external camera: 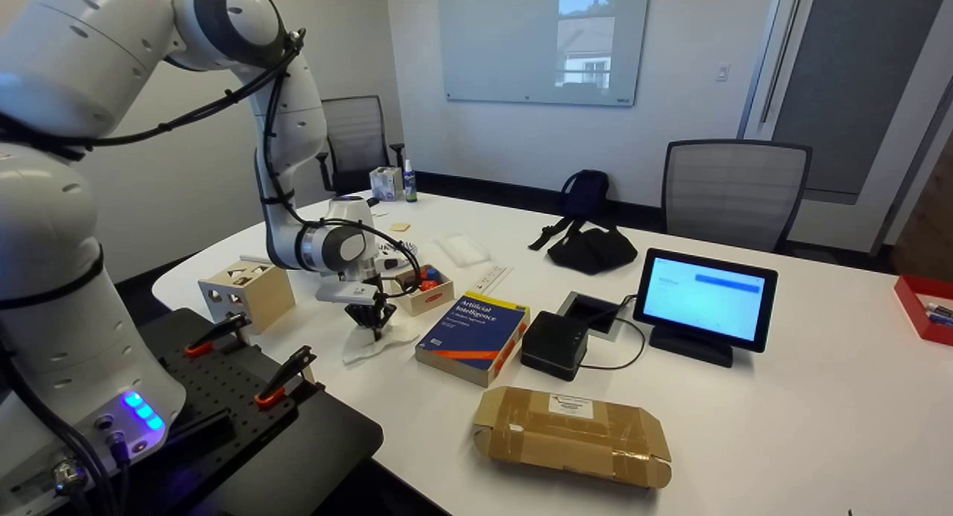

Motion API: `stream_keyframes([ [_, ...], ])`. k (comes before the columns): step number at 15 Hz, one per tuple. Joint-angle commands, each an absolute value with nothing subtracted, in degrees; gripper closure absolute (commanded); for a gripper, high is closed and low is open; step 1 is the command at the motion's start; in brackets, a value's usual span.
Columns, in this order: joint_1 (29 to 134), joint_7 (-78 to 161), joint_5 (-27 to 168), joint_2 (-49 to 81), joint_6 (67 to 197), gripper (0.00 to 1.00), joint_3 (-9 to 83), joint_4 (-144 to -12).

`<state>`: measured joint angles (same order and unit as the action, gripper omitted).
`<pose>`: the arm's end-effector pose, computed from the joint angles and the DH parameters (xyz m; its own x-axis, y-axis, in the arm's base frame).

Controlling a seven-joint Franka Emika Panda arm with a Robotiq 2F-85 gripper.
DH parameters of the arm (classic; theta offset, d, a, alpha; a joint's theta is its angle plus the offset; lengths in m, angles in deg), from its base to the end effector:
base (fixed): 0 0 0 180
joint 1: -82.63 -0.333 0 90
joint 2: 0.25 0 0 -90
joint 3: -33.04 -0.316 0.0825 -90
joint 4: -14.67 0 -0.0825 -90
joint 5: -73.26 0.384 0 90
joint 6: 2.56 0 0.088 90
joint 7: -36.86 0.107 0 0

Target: Use the white napkin to wipe the tabletop.

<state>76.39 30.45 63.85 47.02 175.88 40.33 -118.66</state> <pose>0.4510 -0.0077 -0.0063 0.9553 0.2897 -0.0585 0.2939 -0.9521 0.0849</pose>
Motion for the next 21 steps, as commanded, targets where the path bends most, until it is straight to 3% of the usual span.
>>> stream_keyframes([
  [1, 82.13, 27.83, 63.32, 43.00, 173.06, 0.99, 33.49, -123.63],
  [7, 90.18, 23.45, 62.77, 45.30, 175.97, 0.99, 21.36, -124.36],
  [10, 89.98, 22.80, 62.68, 46.84, 176.42, 0.99, 19.59, -122.47],
  [21, 81.56, 27.36, 64.79, 42.95, 184.11, 0.99, 34.61, -125.99],
])
